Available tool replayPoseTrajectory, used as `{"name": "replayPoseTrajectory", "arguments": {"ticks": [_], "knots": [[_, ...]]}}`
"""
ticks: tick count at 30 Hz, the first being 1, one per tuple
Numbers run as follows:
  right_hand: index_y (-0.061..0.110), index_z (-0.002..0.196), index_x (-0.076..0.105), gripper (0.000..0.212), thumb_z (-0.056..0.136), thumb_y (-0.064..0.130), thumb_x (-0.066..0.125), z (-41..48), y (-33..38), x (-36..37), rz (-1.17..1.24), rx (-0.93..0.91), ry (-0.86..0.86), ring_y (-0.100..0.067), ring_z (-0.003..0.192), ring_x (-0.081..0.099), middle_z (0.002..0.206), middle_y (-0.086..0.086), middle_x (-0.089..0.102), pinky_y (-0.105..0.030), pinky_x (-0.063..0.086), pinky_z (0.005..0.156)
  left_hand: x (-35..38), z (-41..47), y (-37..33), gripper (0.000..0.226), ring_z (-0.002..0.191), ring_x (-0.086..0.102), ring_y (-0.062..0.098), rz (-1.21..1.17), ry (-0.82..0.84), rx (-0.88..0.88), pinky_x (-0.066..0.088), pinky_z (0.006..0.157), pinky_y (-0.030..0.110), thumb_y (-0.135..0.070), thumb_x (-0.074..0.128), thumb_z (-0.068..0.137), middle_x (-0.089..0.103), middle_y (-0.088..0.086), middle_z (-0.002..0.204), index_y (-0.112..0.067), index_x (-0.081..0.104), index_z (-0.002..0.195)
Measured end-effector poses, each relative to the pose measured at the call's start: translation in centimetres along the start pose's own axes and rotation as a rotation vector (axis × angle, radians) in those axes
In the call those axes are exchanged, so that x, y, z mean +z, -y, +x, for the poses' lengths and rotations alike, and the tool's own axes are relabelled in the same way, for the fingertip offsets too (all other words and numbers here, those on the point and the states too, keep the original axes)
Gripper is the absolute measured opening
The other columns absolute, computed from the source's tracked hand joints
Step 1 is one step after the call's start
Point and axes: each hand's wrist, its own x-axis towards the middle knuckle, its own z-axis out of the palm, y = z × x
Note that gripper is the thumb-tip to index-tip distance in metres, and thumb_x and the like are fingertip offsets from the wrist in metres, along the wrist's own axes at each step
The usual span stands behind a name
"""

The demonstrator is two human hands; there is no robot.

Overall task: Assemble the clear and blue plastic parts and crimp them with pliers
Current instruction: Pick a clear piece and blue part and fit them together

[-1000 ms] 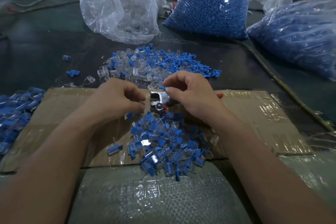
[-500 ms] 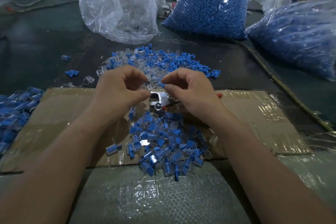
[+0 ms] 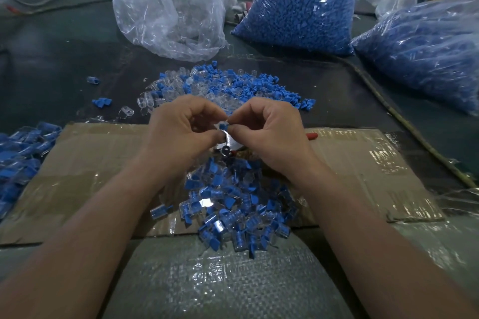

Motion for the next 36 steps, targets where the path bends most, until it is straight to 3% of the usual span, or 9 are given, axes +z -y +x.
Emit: {"name": "replayPoseTrajectory", "arguments": {"ticks": [8,15,19,22,25,28,33,36], "knots": [[0.022,0.073,0.062,0.017,0.076,0.011,0.073,-0.07,0.17,-0.23,0.011,0.012,0.0,0.0,0.062,0.058,0.07,0.008,0.062,-0.014,0.051,0.06,-0.12,-0.09,0.0,0.026,0.07,0.067,0.012,-0.145,-0.053,-0.031,0.057,0.069,0.022,0.001,0.072,0.073,0.069,-0.001,0.076,-0.024,0.066,0.079],[0.024,0.072,0.061,0.018,0.073,0.014,0.076,-0.18,0.29,0.01,0.013,-0.026,-0.04,0.002,0.061,0.058,0.068,0.011,0.06,-0.011,0.048,0.059,-0.12,-0.18,-0.33,0.025,0.068,0.068,0.008,-0.211,-0.029,-0.035,0.054,0.065,0.016,0.0,0.071,0.072,0.069,0.0,0.075,-0.023,0.065,0.078],[0.019,0.094,0.063,0.029,0.069,0.024,0.077,0.0,-0.06,-0.21,0.052,0.038,-0.017,0.0,0.077,0.06,0.083,0.011,0.062,-0.013,0.051,0.069,-0.32,-0.15,-0.29,0.024,0.065,0.067,0.006,-0.303,-0.027,-0.044,0.052,0.063,0.014,0.002,0.068,0.074,0.07,-0.002,0.08,-0.021,0.066,0.078],[0.012,0.109,0.064,0.037,0.074,0.019,0.073,0.1,-0.07,-0.28,0.11,0.063,0.072,-0.004,0.087,0.064,0.09,0.011,0.064,-0.019,0.053,0.077,-0.47,-0.13,-0.28,0.025,0.065,0.067,0.007,-0.339,0.005,-0.041,0.051,0.062,0.014,0.005,0.068,0.074,0.07,-0.002,0.077,-0.019,0.066,0.081],[0.013,0.099,0.068,0.028,0.072,0.017,0.073,0.03,0.2,-0.29,0.155,0.009,0.062,0.0,0.078,0.065,0.082,0.013,0.065,-0.017,0.053,0.073,-0.43,-0.04,-0.22,0.022,0.066,0.067,0.007,-0.39,0.001,-0.052,0.051,0.061,0.014,0.002,0.07,0.071,0.071,-0.002,0.076,-0.016,0.066,0.082],[0.021,0.087,0.064,0.027,0.062,0.028,0.07,0.01,0.24,-0.26,0.217,0.0,0.037,-0.001,0.074,0.065,0.079,0.011,0.065,-0.015,0.052,0.07,-0.51,0.06,-0.06,0.016,0.064,0.066,0.008,-0.456,-0.003,-0.115,0.051,0.06,0.015,-0.012,0.072,0.063,0.07,-0.001,0.073,-0.015,0.066,0.078],[0.019,0.078,0.054,0.021,0.069,0.017,0.073,0.08,-0.1,-0.26,0.179,0.007,0.046,-0.022,0.075,0.064,0.077,-0.002,0.063,-0.035,0.056,0.071,-0.61,0.19,0.21,0.012,0.062,0.068,0.018,-0.436,0.104,-0.168,0.053,0.056,0.019,-0.014,0.071,0.066,0.071,0.008,0.07,-0.009,0.066,0.076],[0.019,0.079,0.055,0.02,0.07,0.018,0.072,0.01,-0.23,-0.18,0.191,0.008,0.066,-0.018,0.074,0.065,0.078,-0.002,0.065,-0.034,0.057,0.071,-0.57,0.2,0.17,0.011,0.058,0.067,0.018,-0.453,0.088,-0.194,0.051,0.052,0.019,-0.014,0.071,0.065,0.069,0.009,0.065,-0.007,0.067,0.073]]}}
